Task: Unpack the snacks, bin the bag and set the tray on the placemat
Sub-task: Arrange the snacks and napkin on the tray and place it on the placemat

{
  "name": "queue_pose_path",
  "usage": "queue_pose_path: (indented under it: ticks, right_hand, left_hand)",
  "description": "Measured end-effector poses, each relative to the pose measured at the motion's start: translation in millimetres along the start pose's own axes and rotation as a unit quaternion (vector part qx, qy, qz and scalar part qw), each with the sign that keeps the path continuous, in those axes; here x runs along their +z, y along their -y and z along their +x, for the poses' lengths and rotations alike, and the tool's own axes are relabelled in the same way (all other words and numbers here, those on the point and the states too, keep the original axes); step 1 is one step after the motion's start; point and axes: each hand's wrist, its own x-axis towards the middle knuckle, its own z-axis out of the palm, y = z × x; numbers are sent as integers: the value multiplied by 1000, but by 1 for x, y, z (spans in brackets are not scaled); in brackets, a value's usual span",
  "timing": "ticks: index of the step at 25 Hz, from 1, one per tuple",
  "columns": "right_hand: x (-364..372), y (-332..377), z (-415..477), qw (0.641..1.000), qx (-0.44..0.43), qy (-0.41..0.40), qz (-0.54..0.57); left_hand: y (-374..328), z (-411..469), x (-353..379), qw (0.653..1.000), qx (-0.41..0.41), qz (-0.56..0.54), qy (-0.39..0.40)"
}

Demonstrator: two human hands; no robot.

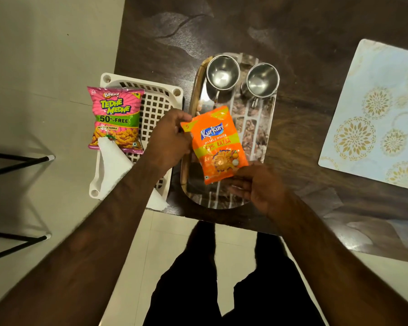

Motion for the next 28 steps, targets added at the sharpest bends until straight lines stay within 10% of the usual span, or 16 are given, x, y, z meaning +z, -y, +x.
queue_pose_path:
  ticks: [15, 28]
  right_hand:
    - [31, 27, 20, 958, -25, 42, -281]
    - [44, 36, -1, 937, -38, -26, -345]
  left_hand:
    - [-4, 1, 9, 960, 98, 260, -8]
    - [13, -12, 9, 975, 70, 213, 13]
